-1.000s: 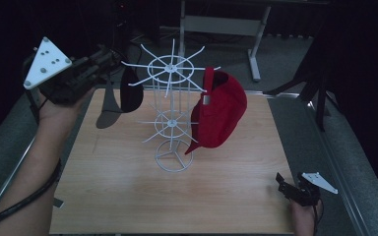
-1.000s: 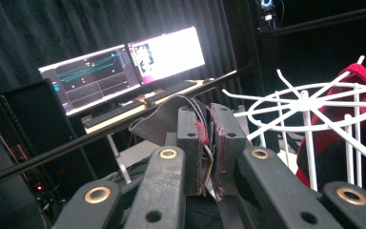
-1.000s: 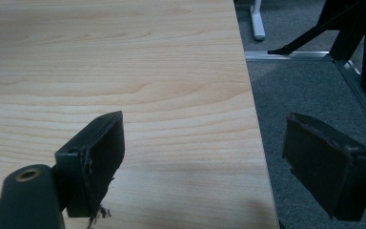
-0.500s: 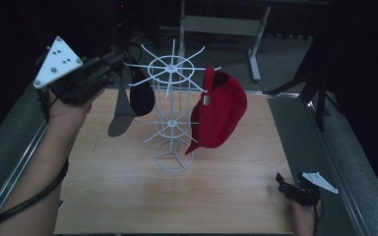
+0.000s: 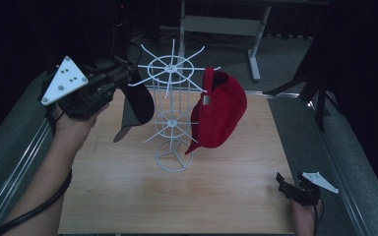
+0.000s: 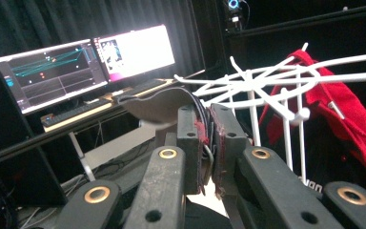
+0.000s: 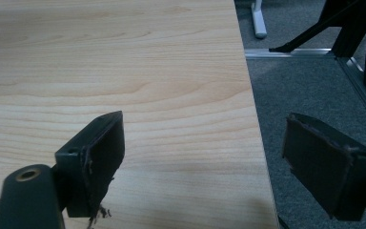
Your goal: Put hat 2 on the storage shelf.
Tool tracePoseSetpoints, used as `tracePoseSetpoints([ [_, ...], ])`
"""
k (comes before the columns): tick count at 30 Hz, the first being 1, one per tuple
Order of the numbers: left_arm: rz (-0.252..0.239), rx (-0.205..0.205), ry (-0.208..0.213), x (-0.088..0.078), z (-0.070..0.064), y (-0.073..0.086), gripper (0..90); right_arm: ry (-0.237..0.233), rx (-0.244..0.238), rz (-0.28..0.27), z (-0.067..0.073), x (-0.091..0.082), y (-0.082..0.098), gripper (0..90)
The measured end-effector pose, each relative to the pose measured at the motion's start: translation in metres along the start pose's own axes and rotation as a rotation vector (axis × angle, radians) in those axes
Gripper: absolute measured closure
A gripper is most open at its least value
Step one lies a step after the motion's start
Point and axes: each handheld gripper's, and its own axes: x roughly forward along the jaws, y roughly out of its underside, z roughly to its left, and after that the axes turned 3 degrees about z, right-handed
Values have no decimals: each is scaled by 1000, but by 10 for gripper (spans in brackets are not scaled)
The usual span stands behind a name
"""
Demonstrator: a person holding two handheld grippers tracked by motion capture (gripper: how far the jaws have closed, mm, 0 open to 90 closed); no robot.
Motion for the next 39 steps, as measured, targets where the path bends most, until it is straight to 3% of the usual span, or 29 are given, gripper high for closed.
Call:
tracePoseSetpoints([
  [6,0,-4,12,0,-3,14,840,0,1,2,0,0,0,144],
  [13,-9,-27,24,-3,-3,20,811,-3,1,0,0,0,0,144],
  [18,13,-20,16,-5,-4,22,708,-3,1,1,0,0,0,144],
  [24,11,-45,9,-13,-2,23,624,-5,3,-1,-1,0,0,144],
  [39,44,-71,11,-31,3,48,627,-3,-4,-3,-1,-1,0,144],
])
